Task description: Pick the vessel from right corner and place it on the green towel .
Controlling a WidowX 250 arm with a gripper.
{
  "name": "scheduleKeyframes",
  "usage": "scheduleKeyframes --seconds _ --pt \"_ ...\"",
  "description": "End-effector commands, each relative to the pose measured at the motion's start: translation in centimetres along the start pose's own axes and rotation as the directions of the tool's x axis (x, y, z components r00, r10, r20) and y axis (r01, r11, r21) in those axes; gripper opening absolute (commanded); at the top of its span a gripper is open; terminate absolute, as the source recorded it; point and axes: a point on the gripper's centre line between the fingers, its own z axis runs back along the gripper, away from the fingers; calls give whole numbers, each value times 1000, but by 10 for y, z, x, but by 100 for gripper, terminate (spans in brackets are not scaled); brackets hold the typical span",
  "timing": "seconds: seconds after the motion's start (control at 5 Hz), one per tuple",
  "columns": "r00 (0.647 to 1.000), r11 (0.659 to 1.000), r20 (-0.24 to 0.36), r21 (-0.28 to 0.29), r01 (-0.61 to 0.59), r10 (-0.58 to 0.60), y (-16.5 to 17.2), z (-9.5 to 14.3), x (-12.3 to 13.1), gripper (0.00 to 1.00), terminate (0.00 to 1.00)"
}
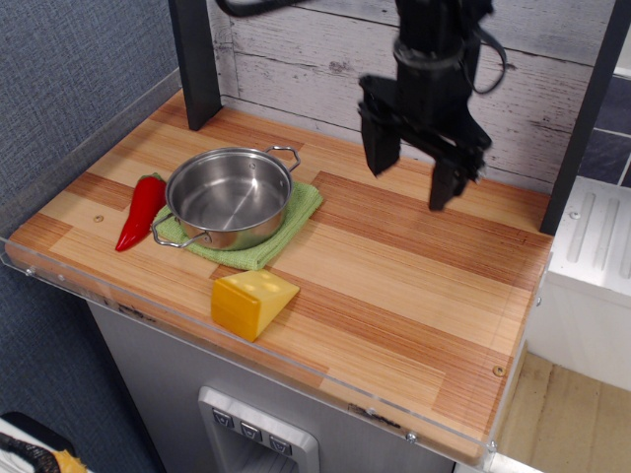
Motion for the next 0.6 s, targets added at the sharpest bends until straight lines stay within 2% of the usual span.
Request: scheduleKeyframes --seconds 0.0,0.2,0.4 --pt "974 981 110 -15 -195 196 -18 -11 -8 100 0" --pt "984 985 65 34 -166 164 -25 -20 -5 100 0" --pt "984 985 65 34 -166 164 -25 -20 -5 100 100"
